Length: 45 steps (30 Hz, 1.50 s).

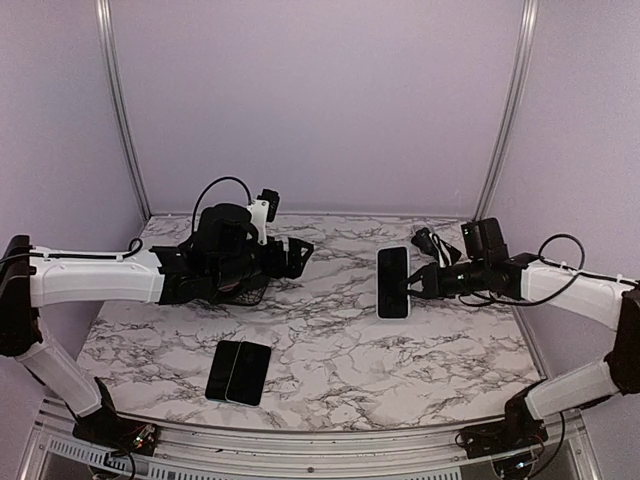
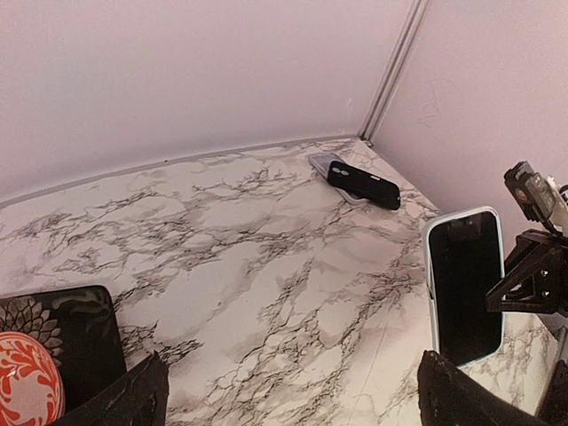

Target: Put the phone into the phone case

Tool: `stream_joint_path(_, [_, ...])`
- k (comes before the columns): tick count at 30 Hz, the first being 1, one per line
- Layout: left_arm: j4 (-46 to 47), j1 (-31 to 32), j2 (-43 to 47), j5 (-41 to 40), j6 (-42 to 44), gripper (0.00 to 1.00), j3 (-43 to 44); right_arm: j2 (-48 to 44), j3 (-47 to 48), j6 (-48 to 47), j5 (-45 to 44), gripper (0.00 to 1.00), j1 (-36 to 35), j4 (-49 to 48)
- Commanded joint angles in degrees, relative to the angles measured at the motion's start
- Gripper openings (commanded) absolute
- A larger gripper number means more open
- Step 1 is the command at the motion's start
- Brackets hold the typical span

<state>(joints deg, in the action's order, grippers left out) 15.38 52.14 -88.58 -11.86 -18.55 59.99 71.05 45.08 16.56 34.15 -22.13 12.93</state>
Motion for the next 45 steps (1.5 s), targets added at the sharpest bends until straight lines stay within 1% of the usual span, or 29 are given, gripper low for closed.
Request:
stream_joint_path(1, [-5.3,-0.5,-0.7,-2.5,-2.8,0.99,1.5,7.4,2.1,2.0,10.1,0.0,3.3,0.1])
stream_joint_path(3, [-5.6,-0.7,-0.7,-2.1,-2.8,0.99,1.4,11.0,2.4,1.5,12.6,0.0,4.5,-0.8])
stream_joint_path(10, [-7.1,-1.3,-0.7,-1.6,-1.7,0.99,1.9,22.4,5.4,-3.0,17.4,0.0,9.4,1.4])
stream_joint_path(14, [-7.6,-1.7,-0.5,-1.8,-1.6,0.99,1.6,27.2,5.9,-4.0,16.7,0.0,10.7,2.2])
stream_joint_path(16, [-7.9,-1.8,-0.6,-1.7,-1.4,0.99,1.5,28.5,6.7,-4.5,14.5,0.0,10.8,3.6])
stream_joint_path(20, [-8.5,-2.1,-0.5,-1.7,-1.3,0.99,1.2,28.8,8.3,-5.1,7.0,0.18,10.8,7.5])
stream_joint_path(23, [-8.5,-2.3,-0.5,-1.8,-1.4,0.99,0.8,28.2,10.2,-5.9,1.6,0.24,10.7,11.1])
stream_joint_path(27, [-8.3,-2.6,-0.5,-1.5,-1.8,0.99,0.5,26.9,13.3,-6.5,-3.1,0.31,10.8,15.7])
stream_joint_path(30, [-8.3,-2.7,-0.4,-1.6,-1.6,0.99,0.3,25.6,17.8,-7.2,-10.1,0.36,10.8,19.2])
stream_joint_path(32, [-8.3,-2.8,-0.4,-1.9,-1.2,0.99,0.2,25.2,21.2,-6.9,-16.2,0.4,10.8,20.3])
stream_joint_path(33, [-8.3,-2.9,-0.3,-2.0,-1.0,0.99,0.2,25.5,23.1,-6.6,-19.9,0.43,10.7,20.5])
stream_joint_path(34, [-8.3,-2.9,-0.3,-2.1,-0.7,0.99,0.2,26.0,24.7,-6.5,-24.2,0.49,10.6,20.5])
stream_joint_path(35, [-8.4,-2.9,-0.2,-2.4,-0.6,0.99,0.2,26.5,26.2,-6.5,-28.9,0.52,10.6,20.4])
stream_joint_path(37, [-8.4,-3.0,-0.4,-2.8,-0.3,0.99,0.2,29.5,28.9,-7.4,-38.9,0.54,10.4,19.8])
stream_joint_path(38, [-8.5,-3.1,-0.5,-2.8,-0.3,0.99,0.3,31.3,30.7,-8.1,-42.4,0.55,10.4,19.8])
stream_joint_path(40, [-8.5,-3.2,-0.8,-2.9,0.0,0.99,0.3,35.1,34.6,-9.8,-47.0,0.61,10.3,20.0])
stream_joint_path(41, [-8.5,-3.3,-0.9,-3.0,0.2,0.99,0.3,37.2,36.7,-10.8,-48.8,0.7,10.3,20.0])
stream_joint_path(42, [-8.7,-3.4,-1.2,-3.1,0.3,0.99,0.4,39.4,38.6,-11.8,-50.0,0.84,10.2,19.9])
stream_joint_path(43, [-8.8,-3.5,-1.4,-3.3,0.4,0.99,0.6,41.6,40.9,-12.6,-51.0,0.91,10.3,20.0])
stream_joint_path(45, [-9.2,-3.7,-2.2,-3.4,0.7,0.99,1.0,46.1,45.8,-14.5,-52.6,0.93,10.2,21.3])
